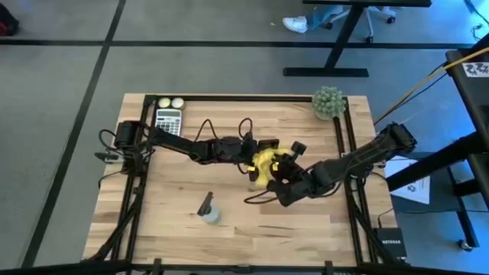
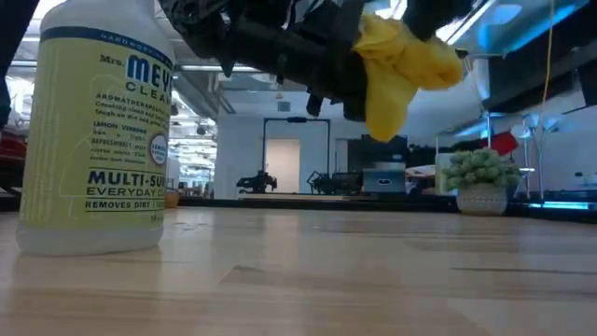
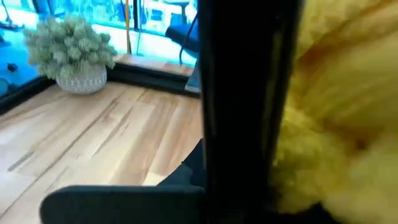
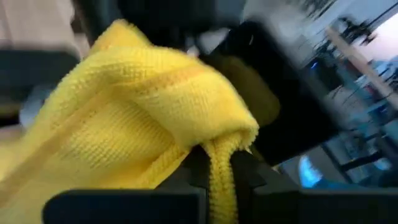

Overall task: Apply microfiber cloth
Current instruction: Wipe the screen of the black cellphone with the yellow microfiber cloth

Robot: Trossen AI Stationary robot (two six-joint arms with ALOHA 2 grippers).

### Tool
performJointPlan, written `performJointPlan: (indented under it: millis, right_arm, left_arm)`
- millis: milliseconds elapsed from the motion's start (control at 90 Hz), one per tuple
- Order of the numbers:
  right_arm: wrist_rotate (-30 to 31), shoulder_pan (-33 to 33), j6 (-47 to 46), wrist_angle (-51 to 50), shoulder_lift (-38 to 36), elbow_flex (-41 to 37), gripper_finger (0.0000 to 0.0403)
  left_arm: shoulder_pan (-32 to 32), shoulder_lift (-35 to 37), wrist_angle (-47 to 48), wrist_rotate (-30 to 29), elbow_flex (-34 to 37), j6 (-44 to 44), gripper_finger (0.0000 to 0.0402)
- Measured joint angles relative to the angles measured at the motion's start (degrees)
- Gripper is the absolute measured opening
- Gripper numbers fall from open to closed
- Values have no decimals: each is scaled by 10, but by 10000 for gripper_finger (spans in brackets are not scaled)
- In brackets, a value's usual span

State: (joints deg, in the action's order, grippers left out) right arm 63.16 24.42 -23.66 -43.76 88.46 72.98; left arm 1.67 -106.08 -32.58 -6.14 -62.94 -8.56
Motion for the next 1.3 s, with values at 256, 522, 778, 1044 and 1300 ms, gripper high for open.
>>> performJointPlan:
  millis: [256, 522, 778, 1044, 1300]
  right_arm:
    - [-39, -16, 5, 9, 4, 27, 3]
    - [-99, -12, -65, -58, 3, -4, 3]
    - [-56, -10, -58, -135, -17, 39, 3]
    - [-77, -21, 34, -4, -17, 40, 3]
    - [-129, -19, -60, -96, -3, 2, 3]
  left_arm:
    - [1, -2, 9, 19, 2, 11, 8]
    - [-2, -4, 16, 17, 3, 0, 8]
    - [-3, -1, 7, 14, 0, 0, 8]
    - [-2, -1, 17, 23, 1, 0, 8]
    - [-2, -4, 18, 20, 3, -2, 8]
